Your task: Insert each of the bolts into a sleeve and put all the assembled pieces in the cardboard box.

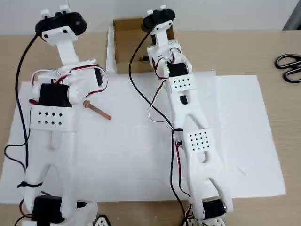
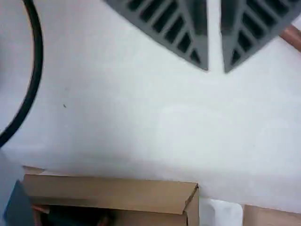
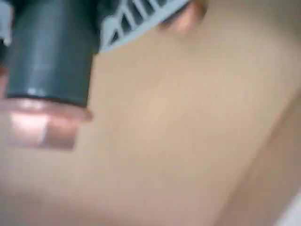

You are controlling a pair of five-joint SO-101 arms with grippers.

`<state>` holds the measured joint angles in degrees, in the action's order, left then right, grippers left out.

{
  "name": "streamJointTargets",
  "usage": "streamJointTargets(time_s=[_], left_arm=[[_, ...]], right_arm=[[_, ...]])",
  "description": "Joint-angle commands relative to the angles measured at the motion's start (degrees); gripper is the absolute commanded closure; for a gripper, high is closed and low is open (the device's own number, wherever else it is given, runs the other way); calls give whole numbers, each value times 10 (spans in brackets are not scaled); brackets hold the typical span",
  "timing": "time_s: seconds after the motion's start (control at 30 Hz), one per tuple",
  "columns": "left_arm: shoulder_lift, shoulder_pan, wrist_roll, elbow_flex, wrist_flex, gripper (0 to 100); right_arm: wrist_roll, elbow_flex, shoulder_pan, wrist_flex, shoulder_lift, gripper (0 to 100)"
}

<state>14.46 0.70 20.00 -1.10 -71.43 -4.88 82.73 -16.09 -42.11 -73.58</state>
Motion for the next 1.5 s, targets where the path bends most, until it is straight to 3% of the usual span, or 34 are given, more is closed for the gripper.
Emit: streamJointTargets(time_s=[0.0,0.43,0.67,1.03,1.27,1.47], left_arm=[[8,4,-2,1,-5,994],[8,4,34,1,-5,994],[8,4,33,1,-5,994],[8,4,33,0,-5,994],[8,4,34,0,-5,994],[9,4,34,2,-5,994]], right_arm=[[21,44,6,51,23,994],[20,27,4,80,-57,987],[19,29,4,55,-66,779],[21,137,1,-1,-55,768],[49,136,2,-159,99,768],[71,136,2,-381,198,768]])
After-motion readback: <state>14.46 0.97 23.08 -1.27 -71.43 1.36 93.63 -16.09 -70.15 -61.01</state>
